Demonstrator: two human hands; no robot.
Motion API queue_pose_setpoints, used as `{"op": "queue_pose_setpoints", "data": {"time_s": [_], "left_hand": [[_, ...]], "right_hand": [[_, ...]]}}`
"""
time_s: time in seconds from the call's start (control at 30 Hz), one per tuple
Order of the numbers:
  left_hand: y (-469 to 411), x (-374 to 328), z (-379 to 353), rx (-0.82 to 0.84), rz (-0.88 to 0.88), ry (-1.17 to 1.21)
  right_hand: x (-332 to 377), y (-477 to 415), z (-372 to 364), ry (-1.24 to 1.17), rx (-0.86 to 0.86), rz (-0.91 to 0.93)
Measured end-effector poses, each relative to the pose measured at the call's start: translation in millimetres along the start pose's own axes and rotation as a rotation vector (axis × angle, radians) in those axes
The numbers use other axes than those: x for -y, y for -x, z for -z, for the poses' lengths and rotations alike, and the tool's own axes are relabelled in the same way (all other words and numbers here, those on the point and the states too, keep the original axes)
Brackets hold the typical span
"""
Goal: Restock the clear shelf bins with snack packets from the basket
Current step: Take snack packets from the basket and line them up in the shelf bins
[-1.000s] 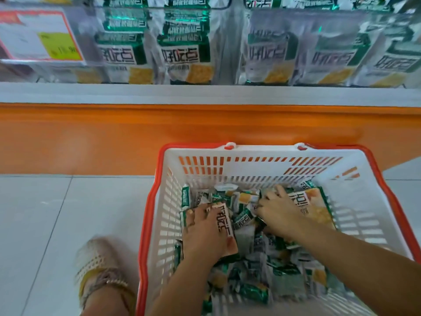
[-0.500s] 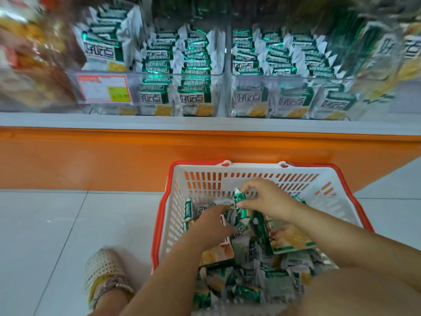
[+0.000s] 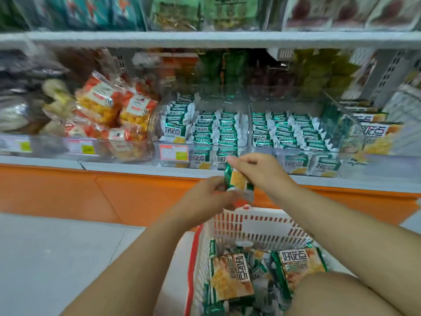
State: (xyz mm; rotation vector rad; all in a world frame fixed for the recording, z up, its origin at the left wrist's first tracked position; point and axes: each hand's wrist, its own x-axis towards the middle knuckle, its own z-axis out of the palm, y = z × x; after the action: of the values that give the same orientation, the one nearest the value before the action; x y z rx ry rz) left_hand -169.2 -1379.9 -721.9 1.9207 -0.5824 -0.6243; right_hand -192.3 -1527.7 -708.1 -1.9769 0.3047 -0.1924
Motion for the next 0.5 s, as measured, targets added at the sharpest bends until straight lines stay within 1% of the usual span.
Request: {"op": "queue_pose_setpoints", "data": {"time_s": [0.07, 0.17, 0.27, 0.33, 0.4, 0.43, 0.5], "left_hand": [[7, -6, 13, -0.032, 0.002, 0.127], [16, -6, 26, -0.071, 0.012, 0.301], [16, -3, 36, -0.195, 0.057, 0.460], [10, -1, 43, -0.292, 0.071, 0.475], [5, -2, 50, -0.329, 0.057, 0.471], [1, -2, 53, -0.331, 0.047, 0.477], [-5, -2, 59, -0.333, 0.034, 0.481]], "right_hand": [[18, 0, -6, -0.067, -0.018, -0.004], [39, -3, -14, -0.203, 0.004, 0.032], [45, -8, -18, -0.318, -0.010, 0.057], [42, -10, -21, -0.310, 0.046, -0.009], [36, -10, -29, -0.317, 0.127, -0.084], [35, -11, -33, -0.322, 0.136, -0.085], [36, -19, -40, -0.289, 0.071, -0.002]]}}
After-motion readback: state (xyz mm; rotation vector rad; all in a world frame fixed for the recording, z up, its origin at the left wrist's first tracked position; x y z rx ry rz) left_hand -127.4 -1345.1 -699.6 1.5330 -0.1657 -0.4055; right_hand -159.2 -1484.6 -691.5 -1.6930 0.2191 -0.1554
